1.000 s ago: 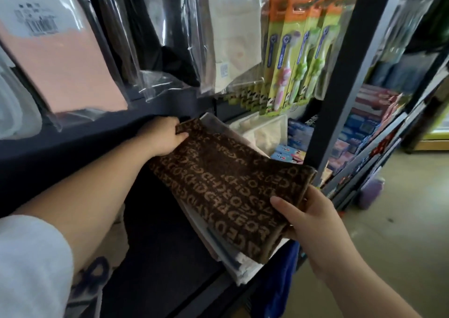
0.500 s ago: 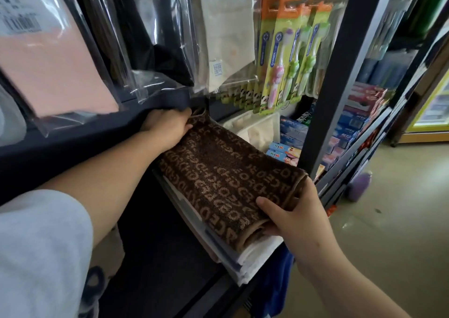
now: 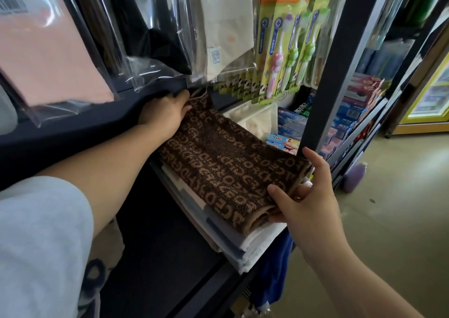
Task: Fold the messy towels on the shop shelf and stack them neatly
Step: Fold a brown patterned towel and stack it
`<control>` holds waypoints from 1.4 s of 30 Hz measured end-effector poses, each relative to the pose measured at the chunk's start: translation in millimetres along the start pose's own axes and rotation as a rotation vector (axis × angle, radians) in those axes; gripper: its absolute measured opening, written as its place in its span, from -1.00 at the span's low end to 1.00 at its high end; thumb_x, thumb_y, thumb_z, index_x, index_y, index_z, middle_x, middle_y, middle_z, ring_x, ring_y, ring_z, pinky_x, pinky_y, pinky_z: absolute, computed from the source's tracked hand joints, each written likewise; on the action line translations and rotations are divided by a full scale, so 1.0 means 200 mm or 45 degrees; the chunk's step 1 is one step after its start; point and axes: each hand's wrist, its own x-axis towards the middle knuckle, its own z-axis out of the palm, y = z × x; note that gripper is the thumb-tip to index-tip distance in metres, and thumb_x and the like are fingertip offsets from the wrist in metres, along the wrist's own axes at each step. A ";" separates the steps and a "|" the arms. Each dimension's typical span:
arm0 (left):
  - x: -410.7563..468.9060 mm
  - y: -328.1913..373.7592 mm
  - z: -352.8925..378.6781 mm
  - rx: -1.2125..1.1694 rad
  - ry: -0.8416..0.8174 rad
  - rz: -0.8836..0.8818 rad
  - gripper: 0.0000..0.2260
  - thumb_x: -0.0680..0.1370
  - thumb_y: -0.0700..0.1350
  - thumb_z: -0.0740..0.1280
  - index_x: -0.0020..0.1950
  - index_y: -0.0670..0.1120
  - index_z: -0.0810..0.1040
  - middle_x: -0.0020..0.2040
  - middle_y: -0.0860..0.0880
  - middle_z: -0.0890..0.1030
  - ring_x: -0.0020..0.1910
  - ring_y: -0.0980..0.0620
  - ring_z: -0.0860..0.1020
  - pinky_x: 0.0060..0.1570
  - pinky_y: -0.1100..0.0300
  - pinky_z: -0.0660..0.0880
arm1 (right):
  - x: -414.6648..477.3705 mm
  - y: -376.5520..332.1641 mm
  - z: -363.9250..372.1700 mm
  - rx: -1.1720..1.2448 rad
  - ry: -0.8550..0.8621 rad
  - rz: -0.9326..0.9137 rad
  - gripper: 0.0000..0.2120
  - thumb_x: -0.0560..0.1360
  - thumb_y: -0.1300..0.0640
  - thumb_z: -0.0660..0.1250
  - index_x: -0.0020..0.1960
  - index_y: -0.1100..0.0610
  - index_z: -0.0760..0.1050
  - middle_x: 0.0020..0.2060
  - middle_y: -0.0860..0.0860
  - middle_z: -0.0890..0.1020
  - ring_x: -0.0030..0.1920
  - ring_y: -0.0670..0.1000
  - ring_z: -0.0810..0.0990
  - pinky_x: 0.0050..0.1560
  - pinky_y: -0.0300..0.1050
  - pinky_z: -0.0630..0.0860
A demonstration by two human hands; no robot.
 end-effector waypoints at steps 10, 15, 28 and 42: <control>0.02 0.04 -0.06 0.100 -0.234 -0.102 -0.55 0.59 0.07 0.36 0.37 -0.11 0.35 0.18 -0.27 0.54 0.06 -0.35 0.56 -0.14 -0.04 0.44 | -0.02 -0.04 -0.05 -0.515 -0.213 -0.084 -0.92 0.55 -0.01 0.41 0.03 -0.11 0.55 -0.45 -0.04 0.62 -0.51 -0.10 0.58 -0.46 -0.27 0.51; -0.03 0.05 -0.08 -0.057 -0.047 -0.010 -0.65 0.56 0.02 0.37 0.33 -0.02 0.54 0.25 -0.16 0.54 0.25 -0.25 0.42 0.22 -0.12 0.38 | 0.00 -0.14 -0.08 -1.364 -0.125 -0.580 -0.59 0.56 -0.34 0.10 -0.02 -0.07 0.56 -0.49 -0.15 0.51 -0.43 -0.07 0.58 -0.42 -0.09 0.56; -0.11 0.10 -0.02 -0.281 -0.829 -0.055 0.21 0.05 0.76 -0.17 0.63 0.22 -0.09 0.66 0.02 -0.14 0.63 -0.07 -0.09 0.58 -0.09 -0.09 | 0.19 -0.13 0.22 -1.525 -0.814 -0.389 0.01 0.25 -0.72 -0.08 0.54 -0.36 -0.37 0.60 0.06 -0.33 0.55 0.28 -0.42 0.50 0.39 -0.34; -0.06 0.16 -0.01 -0.271 -0.944 -0.135 0.04 0.17 0.70 -0.18 0.60 0.30 -0.15 0.66 0.00 -0.12 0.62 -0.16 -0.04 0.56 -0.13 -0.04 | 0.19 -0.09 0.19 -1.481 -0.772 -0.432 -0.01 0.25 -0.72 -0.08 0.52 -0.38 -0.37 0.61 0.02 -0.31 0.57 0.22 -0.41 0.52 0.34 -0.33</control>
